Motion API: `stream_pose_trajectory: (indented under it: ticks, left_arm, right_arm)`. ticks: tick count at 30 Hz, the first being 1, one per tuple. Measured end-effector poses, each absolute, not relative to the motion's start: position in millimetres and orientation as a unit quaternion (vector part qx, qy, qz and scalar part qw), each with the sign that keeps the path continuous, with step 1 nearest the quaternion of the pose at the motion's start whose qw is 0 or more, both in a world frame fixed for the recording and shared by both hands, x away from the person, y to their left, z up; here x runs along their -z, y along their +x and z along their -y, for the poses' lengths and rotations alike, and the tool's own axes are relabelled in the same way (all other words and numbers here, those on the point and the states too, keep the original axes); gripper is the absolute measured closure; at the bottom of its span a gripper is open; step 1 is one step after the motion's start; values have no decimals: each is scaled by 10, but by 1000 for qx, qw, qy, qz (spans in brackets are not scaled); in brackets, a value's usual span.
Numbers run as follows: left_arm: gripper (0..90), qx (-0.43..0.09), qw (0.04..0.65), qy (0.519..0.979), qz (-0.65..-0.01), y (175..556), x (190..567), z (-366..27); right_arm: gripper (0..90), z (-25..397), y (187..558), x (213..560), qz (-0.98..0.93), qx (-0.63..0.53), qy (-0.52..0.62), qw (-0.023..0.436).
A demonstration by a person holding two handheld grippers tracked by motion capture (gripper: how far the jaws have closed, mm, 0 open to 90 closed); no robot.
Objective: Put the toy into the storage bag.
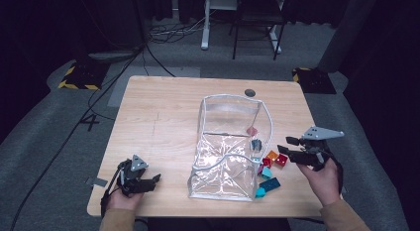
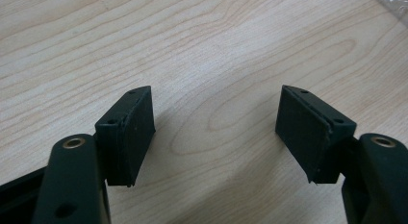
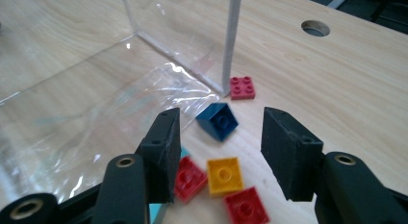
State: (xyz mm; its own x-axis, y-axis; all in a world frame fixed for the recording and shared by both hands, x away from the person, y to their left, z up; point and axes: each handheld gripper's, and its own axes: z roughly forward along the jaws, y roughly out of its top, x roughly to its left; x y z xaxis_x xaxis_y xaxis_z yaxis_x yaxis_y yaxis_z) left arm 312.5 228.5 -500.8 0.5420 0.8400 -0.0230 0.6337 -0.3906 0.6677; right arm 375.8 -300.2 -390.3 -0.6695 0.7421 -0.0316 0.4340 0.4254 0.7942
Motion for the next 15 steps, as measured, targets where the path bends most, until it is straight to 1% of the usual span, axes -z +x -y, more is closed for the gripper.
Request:
stream_pose_trajectory:
  ticks: [1, 2, 4, 8, 15]
  left_arm:
    - [284, -164, 322, 818, -448, 3113, 5015, -2294]
    - [284, -169, 326, 818, -442, 3107, 5025, -2311]
    - [284, -169, 341, 815, -436, 3088, 5057, -2343]
    - [284, -166, 342, 817, -433, 3087, 5057, -2352]
    - [284, -167, 343, 817, -433, 3089, 5059, -2353]
  right_arm:
    - [488, 2979, 3866, 3911, -825, -393, 357, 194]
    - [488, 2979, 3866, 3911, -825, -393, 357, 194]
    - [488, 2975, 3979, 3921, -823, -396, 362, 184]
    - [489, 2955, 4182, 3955, -822, -402, 369, 165]
    - [490, 2908, 4509, 4067, -821, -391, 386, 154]
